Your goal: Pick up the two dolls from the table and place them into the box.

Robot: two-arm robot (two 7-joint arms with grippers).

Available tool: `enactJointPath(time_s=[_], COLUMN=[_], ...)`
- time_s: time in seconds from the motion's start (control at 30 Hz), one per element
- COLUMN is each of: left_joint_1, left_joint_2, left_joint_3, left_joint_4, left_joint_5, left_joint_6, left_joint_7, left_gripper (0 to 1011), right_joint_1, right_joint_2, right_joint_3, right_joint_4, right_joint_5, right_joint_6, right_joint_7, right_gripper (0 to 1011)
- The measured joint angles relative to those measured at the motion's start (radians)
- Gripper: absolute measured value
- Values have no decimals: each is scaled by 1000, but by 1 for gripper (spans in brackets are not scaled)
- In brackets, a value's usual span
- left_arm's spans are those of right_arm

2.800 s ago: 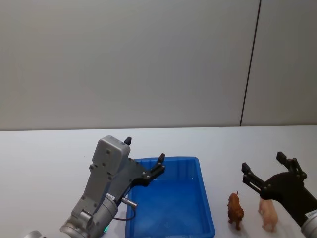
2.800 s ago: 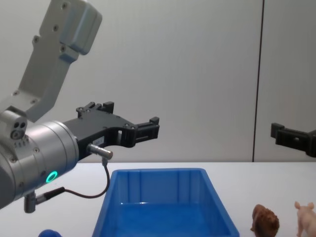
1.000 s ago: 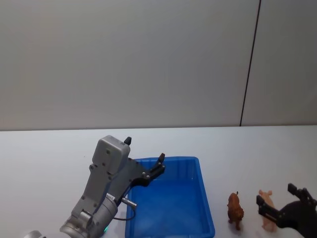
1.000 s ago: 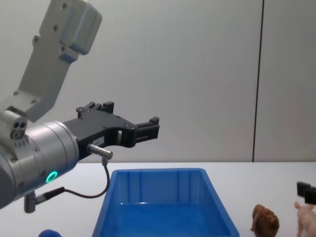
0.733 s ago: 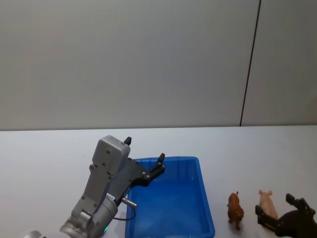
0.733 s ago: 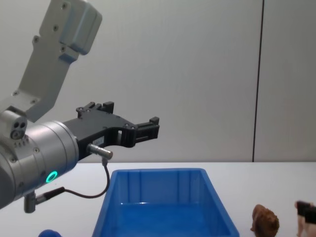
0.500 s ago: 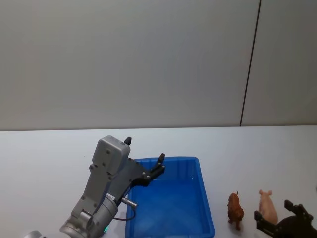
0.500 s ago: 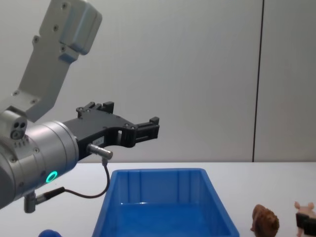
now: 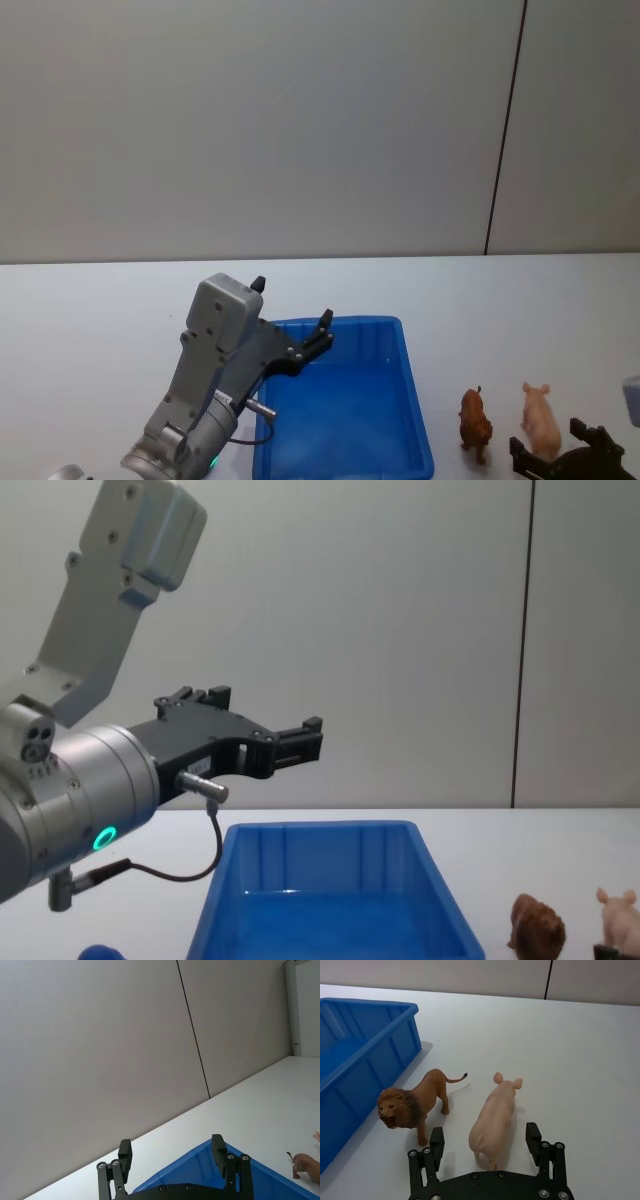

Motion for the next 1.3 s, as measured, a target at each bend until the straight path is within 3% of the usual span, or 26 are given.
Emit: enactJointPath(time_s=[0.23, 0.5, 0.7, 0.73, 0.87, 1.3], left_joint_1=[0, 0, 0, 0, 0, 0], left_joint_2=[0, 0, 0, 0, 0, 0], left_joint_3=[0, 0, 0, 0, 0, 0], left_joint_4=[0, 0, 0, 0, 0, 0], left_joint_5=[0, 0, 0, 0, 0, 0], left_joint_6=[0, 0, 0, 0, 0, 0], left_joint_7=[0, 0, 0, 0, 0, 0], left_gripper=[1002, 1001, 1001, 1001, 1001, 1001], right_joint_1=[21, 38, 47, 49, 54, 90], right_joint_2=[-15, -28, -33, -34, -37, -47], right_joint_3=[-5, -10, -12, -12, -13, -18], right_joint_4=[31, 54, 58, 59, 58, 20], right_joint_5=[-4, -21, -36, -40, -59, -131], right_joint_6=[10, -1, -17, -22, -40, -116], right_joint_7=[-3, -6, -13, -15, -21, 0], right_gripper=[922, 652, 503, 434, 366, 364])
